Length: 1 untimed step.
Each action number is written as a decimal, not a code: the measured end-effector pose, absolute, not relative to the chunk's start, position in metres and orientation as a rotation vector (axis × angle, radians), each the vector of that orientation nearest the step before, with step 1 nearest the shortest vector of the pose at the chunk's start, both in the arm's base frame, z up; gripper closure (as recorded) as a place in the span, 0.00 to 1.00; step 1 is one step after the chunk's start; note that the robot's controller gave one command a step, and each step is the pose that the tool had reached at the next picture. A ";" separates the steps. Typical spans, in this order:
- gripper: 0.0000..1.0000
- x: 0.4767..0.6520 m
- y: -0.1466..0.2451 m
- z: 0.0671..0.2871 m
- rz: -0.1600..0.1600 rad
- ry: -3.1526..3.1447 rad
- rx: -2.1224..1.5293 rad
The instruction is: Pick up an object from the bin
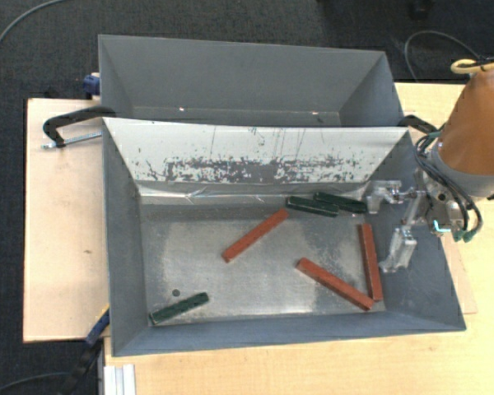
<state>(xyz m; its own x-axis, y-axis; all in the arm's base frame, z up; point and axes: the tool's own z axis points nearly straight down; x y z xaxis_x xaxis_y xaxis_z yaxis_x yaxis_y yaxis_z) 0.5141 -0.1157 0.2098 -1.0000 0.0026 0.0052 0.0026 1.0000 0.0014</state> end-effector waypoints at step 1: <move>0.00 0.501 -0.104 0.073 -0.004 -3.133 -0.091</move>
Offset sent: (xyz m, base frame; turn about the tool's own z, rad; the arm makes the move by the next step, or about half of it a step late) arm -0.0122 0.0108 -0.1331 0.0547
